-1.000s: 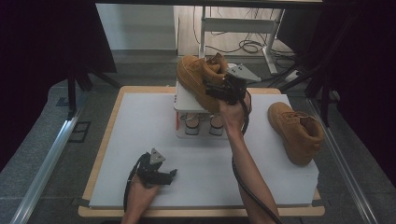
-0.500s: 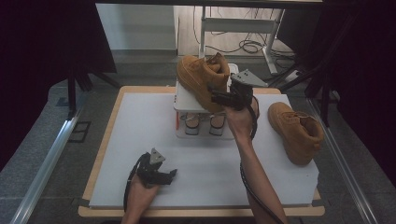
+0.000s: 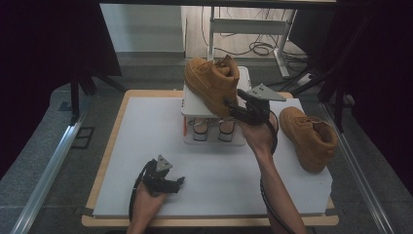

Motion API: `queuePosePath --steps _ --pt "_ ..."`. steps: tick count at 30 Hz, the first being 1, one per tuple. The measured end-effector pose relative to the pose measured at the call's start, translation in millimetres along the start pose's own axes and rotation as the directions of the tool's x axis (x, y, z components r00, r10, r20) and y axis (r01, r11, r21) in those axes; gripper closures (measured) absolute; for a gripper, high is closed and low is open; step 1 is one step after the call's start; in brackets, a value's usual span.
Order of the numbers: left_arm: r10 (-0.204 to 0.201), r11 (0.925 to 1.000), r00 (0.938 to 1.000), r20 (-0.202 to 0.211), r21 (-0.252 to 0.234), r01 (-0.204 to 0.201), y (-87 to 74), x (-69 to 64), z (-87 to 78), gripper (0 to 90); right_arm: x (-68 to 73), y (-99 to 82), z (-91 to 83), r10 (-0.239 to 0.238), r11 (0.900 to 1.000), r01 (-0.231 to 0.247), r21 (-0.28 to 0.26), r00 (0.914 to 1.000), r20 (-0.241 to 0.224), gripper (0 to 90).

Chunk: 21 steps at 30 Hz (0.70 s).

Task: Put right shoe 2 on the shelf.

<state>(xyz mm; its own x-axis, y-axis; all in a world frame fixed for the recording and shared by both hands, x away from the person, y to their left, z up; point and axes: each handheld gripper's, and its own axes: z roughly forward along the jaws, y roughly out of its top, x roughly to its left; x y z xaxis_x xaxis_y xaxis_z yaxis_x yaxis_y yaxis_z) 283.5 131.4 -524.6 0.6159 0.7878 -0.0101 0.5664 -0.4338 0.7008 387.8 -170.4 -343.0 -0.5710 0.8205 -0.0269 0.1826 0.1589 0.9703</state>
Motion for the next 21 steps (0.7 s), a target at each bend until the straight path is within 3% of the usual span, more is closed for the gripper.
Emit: queuePosePath --steps 10,18,21 --pt "0.001 1.0000 1.0000 -0.002 -0.001 -0.001 0.0 -0.4 0.0 13.5 -4.2 -20.4 -15.5 -0.028 0.9996 0.028 0.010 0.9996 -0.001 85.7" --pt "0.005 1.0000 1.0000 -0.003 0.003 -0.005 0.0 -0.4 -0.4 13.5 -13.0 -39.0 -17.9 -0.002 0.9996 0.002 0.029 1.0000 0.001 89.5" --pt "0.004 1.0000 1.0000 -0.003 0.003 -0.004 0.0 -0.5 -0.4 13.4 -16.8 -43.7 -15.8 0.013 0.9991 -0.012 0.042 0.9997 -0.021 89.5"
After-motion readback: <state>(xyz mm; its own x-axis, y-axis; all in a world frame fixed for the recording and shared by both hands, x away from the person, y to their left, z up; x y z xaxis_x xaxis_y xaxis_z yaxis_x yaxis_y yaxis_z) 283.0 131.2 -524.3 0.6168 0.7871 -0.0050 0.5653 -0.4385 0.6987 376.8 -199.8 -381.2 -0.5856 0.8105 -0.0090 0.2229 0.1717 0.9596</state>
